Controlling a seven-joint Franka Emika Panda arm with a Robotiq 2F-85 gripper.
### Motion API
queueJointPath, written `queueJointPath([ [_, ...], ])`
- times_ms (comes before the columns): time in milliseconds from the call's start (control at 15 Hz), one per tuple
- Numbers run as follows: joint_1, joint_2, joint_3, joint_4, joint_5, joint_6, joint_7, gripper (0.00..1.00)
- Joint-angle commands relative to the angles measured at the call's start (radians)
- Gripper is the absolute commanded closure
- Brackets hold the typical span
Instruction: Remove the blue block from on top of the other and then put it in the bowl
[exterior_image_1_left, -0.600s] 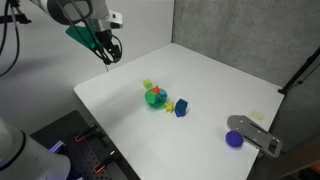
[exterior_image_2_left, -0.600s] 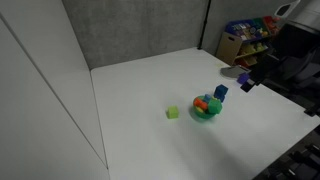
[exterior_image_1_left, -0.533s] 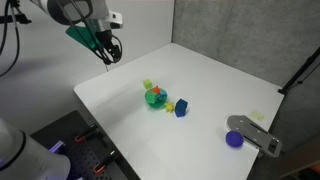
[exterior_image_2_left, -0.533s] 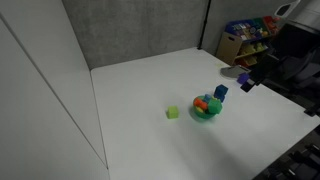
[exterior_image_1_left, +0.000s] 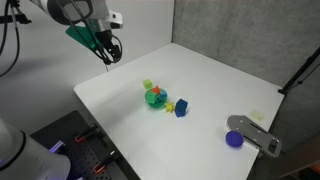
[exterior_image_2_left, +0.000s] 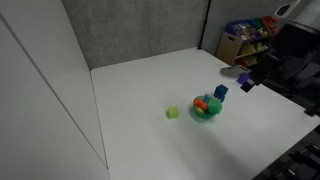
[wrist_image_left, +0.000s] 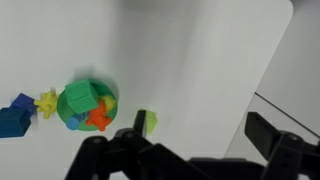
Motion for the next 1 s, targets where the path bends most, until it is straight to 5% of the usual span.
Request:
queueJointPath([
  [0,-0.013,-0.001,0.012,0.002,0.005,-0.004,-0.004,0.0],
  [467,-0.018,0.01,0.012,0.011,0.0,-0.01,0.003,0.0],
  [933,-0.054,0.111,-0.018,0.161,0.006,-0.134,-0.004,0.0],
])
